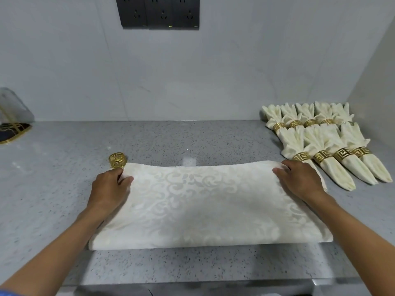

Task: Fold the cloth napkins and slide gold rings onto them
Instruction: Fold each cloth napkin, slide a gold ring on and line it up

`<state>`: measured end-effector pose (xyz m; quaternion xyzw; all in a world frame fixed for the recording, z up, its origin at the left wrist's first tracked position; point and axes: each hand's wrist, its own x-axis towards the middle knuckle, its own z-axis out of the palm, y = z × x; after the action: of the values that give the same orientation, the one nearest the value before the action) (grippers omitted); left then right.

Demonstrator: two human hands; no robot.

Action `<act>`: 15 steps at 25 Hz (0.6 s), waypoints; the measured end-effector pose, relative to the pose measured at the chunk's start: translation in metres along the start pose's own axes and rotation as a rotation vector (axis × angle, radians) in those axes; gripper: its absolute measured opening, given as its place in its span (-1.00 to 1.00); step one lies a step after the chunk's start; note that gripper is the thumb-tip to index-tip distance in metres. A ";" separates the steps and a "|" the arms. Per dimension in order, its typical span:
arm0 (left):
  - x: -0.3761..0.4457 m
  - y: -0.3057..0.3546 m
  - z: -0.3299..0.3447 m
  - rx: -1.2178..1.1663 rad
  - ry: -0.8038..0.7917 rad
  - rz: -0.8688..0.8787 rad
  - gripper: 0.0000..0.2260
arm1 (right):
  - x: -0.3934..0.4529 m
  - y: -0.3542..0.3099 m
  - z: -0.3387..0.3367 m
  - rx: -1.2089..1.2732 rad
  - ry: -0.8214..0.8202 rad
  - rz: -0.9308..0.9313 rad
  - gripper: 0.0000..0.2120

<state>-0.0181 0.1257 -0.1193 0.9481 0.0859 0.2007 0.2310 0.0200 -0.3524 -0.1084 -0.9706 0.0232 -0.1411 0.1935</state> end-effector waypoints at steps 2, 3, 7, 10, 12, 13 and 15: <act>0.000 0.001 0.002 0.024 0.014 0.005 -0.60 | 0.003 -0.001 0.003 -0.019 0.008 0.005 -0.61; 0.001 0.001 0.003 0.031 0.015 0.003 -0.61 | 0.003 -0.002 0.004 -0.037 0.011 0.013 -0.60; 0.003 0.001 0.007 0.023 0.022 -0.016 -0.65 | 0.004 -0.004 0.008 -0.088 0.019 0.055 -0.62; 0.003 0.002 0.008 0.011 0.056 -0.034 -0.72 | 0.005 -0.004 0.010 -0.083 0.022 0.063 -0.62; 0.001 0.000 0.008 0.010 0.082 -0.032 -0.73 | 0.007 -0.004 0.009 -0.092 0.032 0.070 -0.61; 0.001 -0.002 0.009 0.014 0.084 -0.037 -0.74 | 0.008 -0.003 0.009 -0.102 0.032 0.078 -0.60; 0.003 0.002 0.007 0.007 0.052 -0.060 -0.76 | 0.008 -0.003 0.014 -0.133 0.021 0.087 -0.60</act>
<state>-0.0126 0.1217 -0.1228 0.9404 0.1211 0.2177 0.2315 0.0315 -0.3452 -0.1177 -0.9778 0.0767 -0.1410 0.1344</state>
